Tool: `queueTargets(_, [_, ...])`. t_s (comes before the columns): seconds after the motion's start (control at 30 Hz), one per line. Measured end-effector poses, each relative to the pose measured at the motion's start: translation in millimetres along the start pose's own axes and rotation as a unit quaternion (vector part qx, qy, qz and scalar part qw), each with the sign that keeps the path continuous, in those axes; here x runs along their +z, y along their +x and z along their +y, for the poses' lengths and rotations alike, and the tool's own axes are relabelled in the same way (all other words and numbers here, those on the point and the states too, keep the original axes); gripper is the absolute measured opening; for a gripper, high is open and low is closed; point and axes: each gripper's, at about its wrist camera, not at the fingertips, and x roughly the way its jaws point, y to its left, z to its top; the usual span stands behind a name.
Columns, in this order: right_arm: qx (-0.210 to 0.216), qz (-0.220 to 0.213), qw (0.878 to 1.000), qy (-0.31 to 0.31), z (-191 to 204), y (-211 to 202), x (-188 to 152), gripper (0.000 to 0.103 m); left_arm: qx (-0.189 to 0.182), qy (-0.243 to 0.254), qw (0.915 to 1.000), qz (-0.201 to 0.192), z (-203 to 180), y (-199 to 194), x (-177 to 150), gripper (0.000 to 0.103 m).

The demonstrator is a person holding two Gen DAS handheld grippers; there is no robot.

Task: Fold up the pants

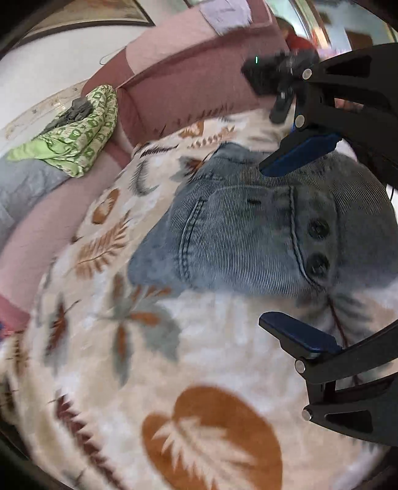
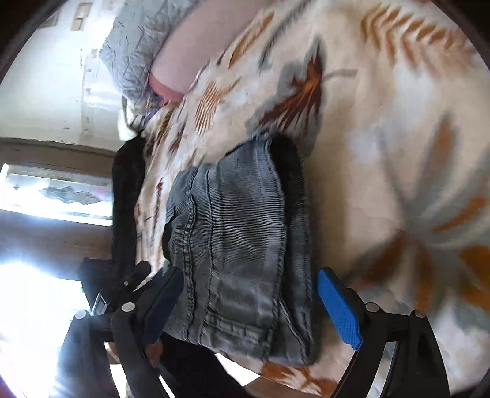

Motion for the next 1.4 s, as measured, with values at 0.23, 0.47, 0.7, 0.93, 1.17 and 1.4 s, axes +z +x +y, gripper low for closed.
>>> queueTargets(0.23, [-0.017, 0.003, 1.0, 0.007, -6.0, 9.5, 8.6, 0.089, -0.042, -0.026, 0.998, 0.04, 8.2, 30.0, 4.3, 0.09])
queueTargets(0.47, [-0.082, 0.012, 0.996, -0.037, 10.2, 24.3, 5.6, 0.04, 0.01, 0.005, 0.9993, 0.037, 1.1, 33.8, 4.5, 0.06])
queueTargets(0.7, [-0.138, -0.025, 0.985, -0.099, 46.1, 21.8, -12.6, 0.026, 0.108, 0.105, 0.9886, 0.001, -33.8, 23.5, -8.0, 0.034])
queueTargets(0.93, [-0.121, -0.08, 0.975, -0.17, 110.7, -9.3, -15.1, 0.022, 0.126, 0.213, 0.9631, -0.106, -75.3, -36.8, -6.6, 0.033])
queueTargets(1.17, [-0.11, -0.114, 0.965, -0.207, 154.3, 2.1, 46.9, 0.022, 0.117, 0.205, 0.9595, -0.154, -65.9, -55.0, 65.0, 0.034])
queueTargets(1.4, [-0.155, -0.085, 0.966, -0.19, 112.3, 70.9, 89.4, 0.028, 0.139, 0.15, 0.9748, -0.09, -6.6, 18.8, 98.0, 0.05])
